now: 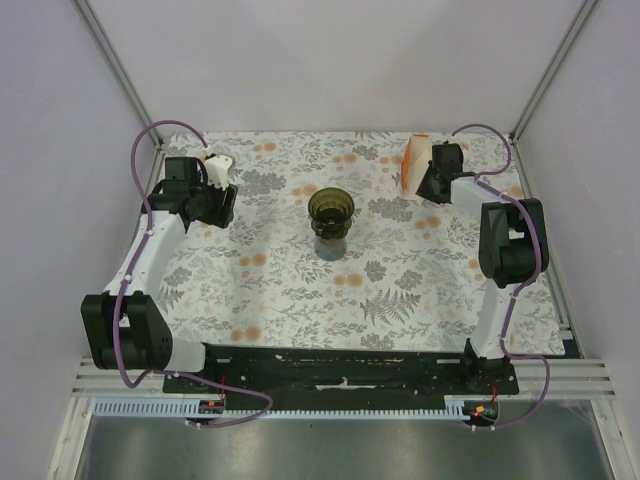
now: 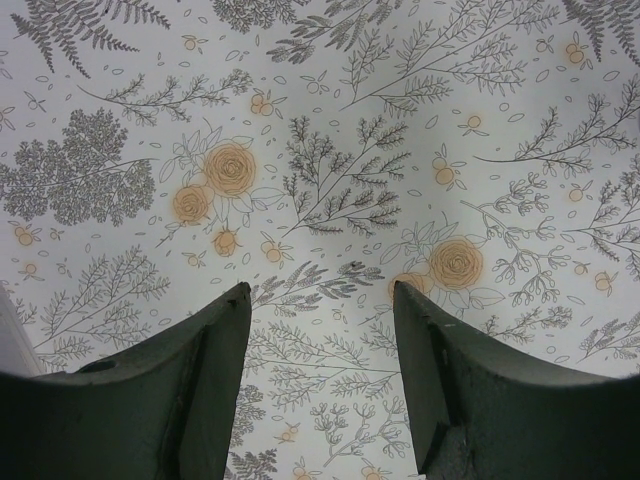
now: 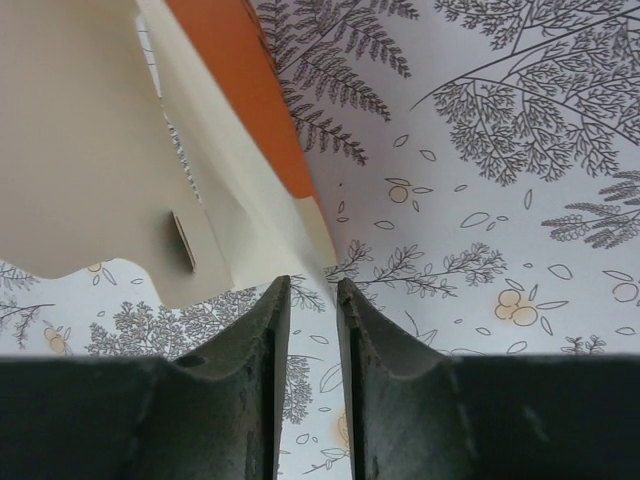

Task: Place the coffee filter in the dripper

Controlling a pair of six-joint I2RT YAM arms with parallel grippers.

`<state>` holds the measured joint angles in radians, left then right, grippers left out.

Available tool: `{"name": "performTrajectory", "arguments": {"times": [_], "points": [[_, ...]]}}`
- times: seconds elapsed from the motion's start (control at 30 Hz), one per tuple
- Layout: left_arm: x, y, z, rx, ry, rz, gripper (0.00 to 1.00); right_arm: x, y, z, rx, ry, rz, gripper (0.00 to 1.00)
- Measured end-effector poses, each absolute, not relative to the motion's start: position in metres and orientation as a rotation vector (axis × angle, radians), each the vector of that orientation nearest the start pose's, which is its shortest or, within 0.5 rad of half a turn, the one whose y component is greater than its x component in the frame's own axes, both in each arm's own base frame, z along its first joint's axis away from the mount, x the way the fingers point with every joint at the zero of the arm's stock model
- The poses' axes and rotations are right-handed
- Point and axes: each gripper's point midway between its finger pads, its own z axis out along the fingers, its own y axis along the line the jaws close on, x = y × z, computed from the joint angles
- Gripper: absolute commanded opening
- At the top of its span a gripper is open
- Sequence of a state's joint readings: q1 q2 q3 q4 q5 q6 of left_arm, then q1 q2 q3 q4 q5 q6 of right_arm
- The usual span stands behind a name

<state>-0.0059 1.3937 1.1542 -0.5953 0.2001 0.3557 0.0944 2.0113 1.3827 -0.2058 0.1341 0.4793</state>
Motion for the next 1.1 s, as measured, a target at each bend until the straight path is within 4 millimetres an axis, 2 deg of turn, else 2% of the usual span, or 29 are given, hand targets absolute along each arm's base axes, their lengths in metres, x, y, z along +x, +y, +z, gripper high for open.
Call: {"name": "performTrajectory", "arguments": {"times": [0.17, 0.57, 0.67, 0.77, 1.0, 1.1], "points": [[0.364, -0.021, 0.163, 0.515, 2.331, -0.063, 0.65, 0.508, 0.05, 0.049, 0.519, 2.334, 0.153, 0.24], [0.364, -0.02, 0.162, 0.513, 2.332, -0.059, 0.65, 0.514, 0.055, 0.055, 0.511, 2.327, 0.196, 0.24], [0.364, -0.02, 0.162, 0.513, 2.332, -0.059, 0.65, 0.523, 0.058, 0.058, 0.491, 2.316, 0.216, 0.16], [0.364, -0.02, 0.162, 0.513, 2.332, -0.059, 0.65, 0.526, 0.058, 0.057, 0.476, 2.32, 0.224, 0.0], [0.364, -0.02, 0.162, 0.513, 2.333, -0.059, 0.65, 0.524, 0.051, 0.058, 0.423, 2.33, 0.196, 0.0], [0.364, -0.02, 0.162, 0.514, 2.333, -0.059, 0.65, 0.517, 0.048, 0.074, 0.361, 2.317, 0.177, 0.0]]}}
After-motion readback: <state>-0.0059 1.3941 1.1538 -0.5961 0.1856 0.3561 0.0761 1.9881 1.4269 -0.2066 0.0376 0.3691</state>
